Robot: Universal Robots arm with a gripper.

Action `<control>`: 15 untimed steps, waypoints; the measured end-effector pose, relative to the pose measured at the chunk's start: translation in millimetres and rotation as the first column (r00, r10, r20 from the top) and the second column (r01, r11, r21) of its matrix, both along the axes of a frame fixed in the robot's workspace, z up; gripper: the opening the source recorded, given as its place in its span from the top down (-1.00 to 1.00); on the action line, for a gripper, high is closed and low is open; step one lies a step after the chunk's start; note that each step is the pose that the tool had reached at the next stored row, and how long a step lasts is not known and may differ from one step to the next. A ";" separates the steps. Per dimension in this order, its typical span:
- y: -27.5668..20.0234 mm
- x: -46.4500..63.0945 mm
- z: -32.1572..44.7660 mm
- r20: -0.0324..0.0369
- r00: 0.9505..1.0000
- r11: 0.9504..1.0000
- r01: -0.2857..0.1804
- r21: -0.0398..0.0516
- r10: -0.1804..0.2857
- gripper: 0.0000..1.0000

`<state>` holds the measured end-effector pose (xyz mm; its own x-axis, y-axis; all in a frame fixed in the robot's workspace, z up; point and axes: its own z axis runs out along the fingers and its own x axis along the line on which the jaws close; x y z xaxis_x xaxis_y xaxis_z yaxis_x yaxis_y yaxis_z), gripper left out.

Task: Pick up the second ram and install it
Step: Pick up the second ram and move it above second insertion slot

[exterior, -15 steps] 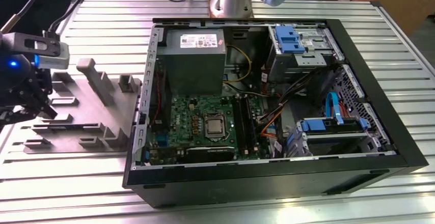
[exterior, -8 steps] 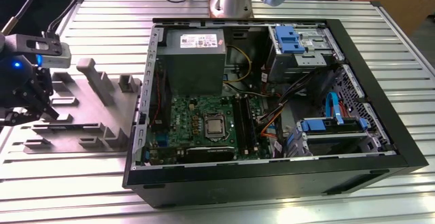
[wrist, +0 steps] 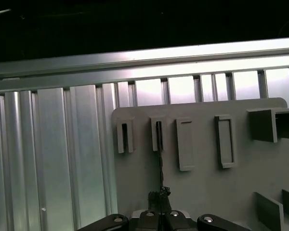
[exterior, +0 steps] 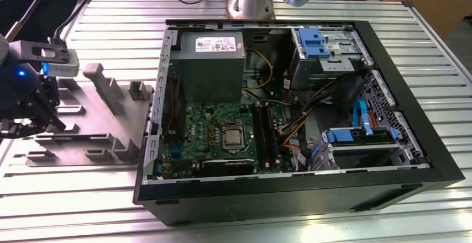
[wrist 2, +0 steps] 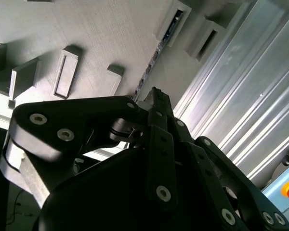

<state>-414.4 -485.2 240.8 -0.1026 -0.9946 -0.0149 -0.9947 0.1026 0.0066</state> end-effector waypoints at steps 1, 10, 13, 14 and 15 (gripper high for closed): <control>0.0 -0.3 -1.4 0.001 1.000 1.000 0.000 0.000 0.000 0.80; 2.1 -5.8 -11.9 0.010 1.000 1.000 -0.013 0.005 0.013 0.80; 4.8 -7.3 -14.9 0.010 1.000 1.000 -0.022 0.005 0.022 0.80; 5.4 -7.9 -16.0 0.010 1.000 1.000 -0.024 0.005 0.024 0.80; 5.5 -8.7 -17.4 0.010 1.000 1.000 -0.027 0.005 0.027 0.80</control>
